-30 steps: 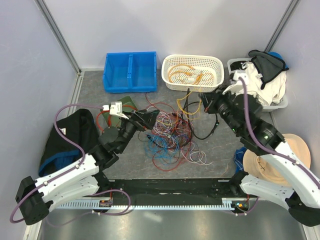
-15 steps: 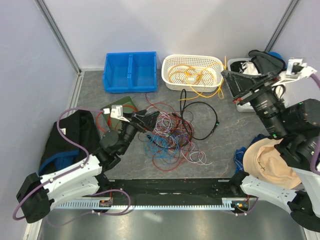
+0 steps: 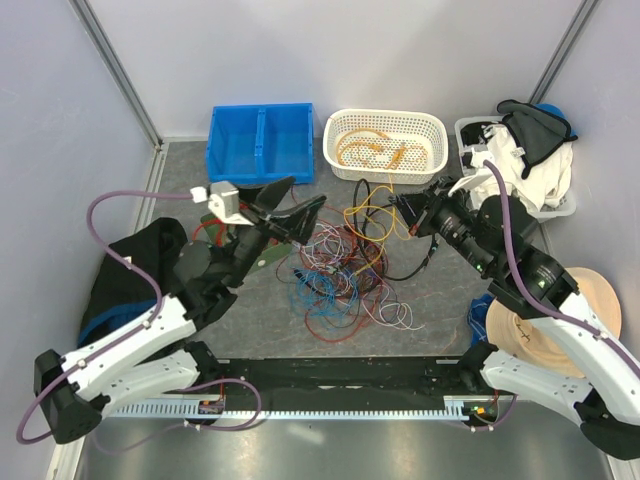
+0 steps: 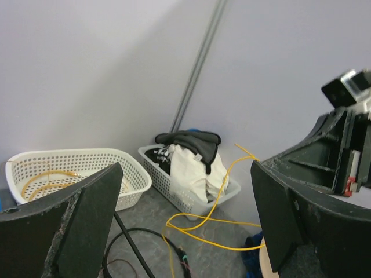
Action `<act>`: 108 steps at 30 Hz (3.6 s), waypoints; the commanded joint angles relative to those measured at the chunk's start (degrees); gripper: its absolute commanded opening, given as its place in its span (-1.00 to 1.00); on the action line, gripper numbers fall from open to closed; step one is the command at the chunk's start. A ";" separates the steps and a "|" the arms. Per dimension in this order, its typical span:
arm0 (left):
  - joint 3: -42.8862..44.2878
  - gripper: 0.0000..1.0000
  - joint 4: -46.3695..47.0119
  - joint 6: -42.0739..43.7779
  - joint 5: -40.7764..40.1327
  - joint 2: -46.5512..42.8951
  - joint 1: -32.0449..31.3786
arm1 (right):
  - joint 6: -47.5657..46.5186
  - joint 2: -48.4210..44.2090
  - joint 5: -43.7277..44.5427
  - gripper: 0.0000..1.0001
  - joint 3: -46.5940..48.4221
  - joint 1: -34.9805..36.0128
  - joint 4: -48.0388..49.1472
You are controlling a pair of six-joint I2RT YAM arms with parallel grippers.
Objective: Untangle the cables
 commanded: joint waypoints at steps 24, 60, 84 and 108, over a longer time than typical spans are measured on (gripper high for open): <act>16.74 -0.97 -11.83 11.87 23.16 21.03 -0.05 | 0.00 -3.89 -4.97 -0.75 -1.29 -0.03 0.33; 52.44 -0.96 -42.07 3.43 18.32 30.44 0.48 | -5.28 -3.63 2.48 0.40 -14.30 -0.03 19.06; 45.40 -0.96 -44.62 8.97 17.61 28.51 0.48 | -17.23 -0.65 12.60 0.46 0.38 -0.03 7.01; 38.46 0.99 -42.95 5.98 6.29 23.41 0.48 | -14.16 8.32 19.38 -1.00 14.41 -0.12 8.33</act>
